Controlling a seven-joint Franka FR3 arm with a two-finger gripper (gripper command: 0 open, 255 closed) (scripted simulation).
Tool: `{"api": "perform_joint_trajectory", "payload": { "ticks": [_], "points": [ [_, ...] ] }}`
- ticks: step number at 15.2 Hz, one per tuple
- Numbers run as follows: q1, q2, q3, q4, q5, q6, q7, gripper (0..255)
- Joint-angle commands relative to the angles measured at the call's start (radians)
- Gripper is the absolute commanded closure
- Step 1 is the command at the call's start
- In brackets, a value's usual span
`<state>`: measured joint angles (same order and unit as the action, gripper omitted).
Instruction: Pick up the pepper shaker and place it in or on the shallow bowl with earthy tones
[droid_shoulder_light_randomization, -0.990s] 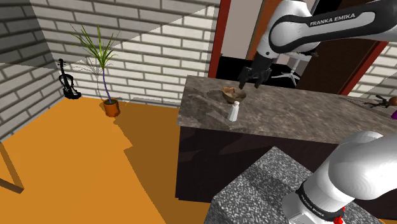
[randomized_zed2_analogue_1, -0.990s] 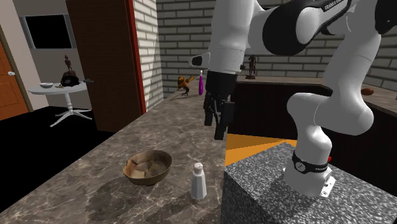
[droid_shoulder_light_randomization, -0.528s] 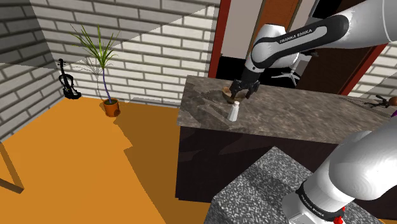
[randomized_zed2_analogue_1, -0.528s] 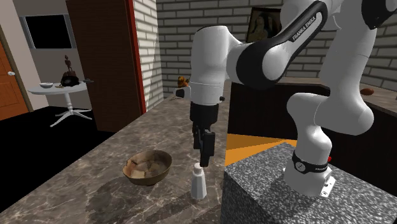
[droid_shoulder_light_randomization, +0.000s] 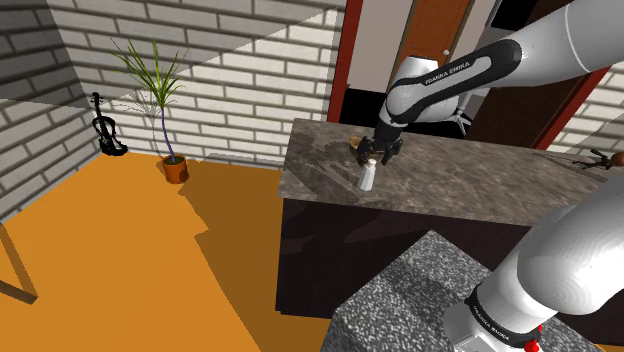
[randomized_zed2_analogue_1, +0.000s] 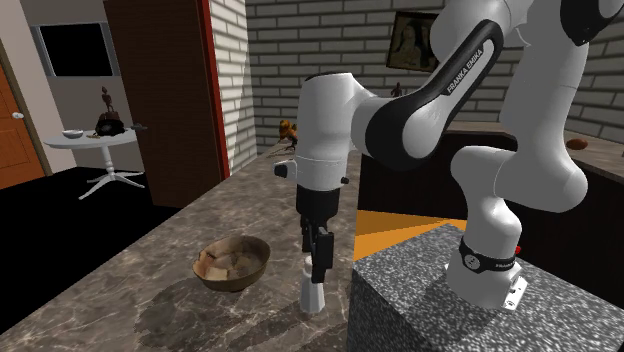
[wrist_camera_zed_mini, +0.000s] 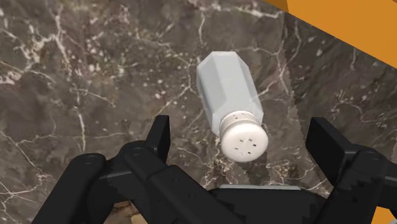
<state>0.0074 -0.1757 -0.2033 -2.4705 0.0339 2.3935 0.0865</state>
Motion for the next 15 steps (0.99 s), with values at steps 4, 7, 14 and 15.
{"api": "perform_joint_trajectory", "payload": {
  "ticks": [4, 7, 14, 15],
  "points": [
    [0.001, 0.005, 0.000, -0.001, 0.002, 0.006, -0.001, 0],
    [0.001, 0.004, 0.000, -0.001, 0.001, 0.006, -0.001, 255],
    [0.000, 0.004, 0.000, -0.001, 0.001, 0.006, -0.001, 255],
    [0.000, 0.004, 0.000, -0.001, 0.001, 0.006, -0.001, 255]
  ]
}}
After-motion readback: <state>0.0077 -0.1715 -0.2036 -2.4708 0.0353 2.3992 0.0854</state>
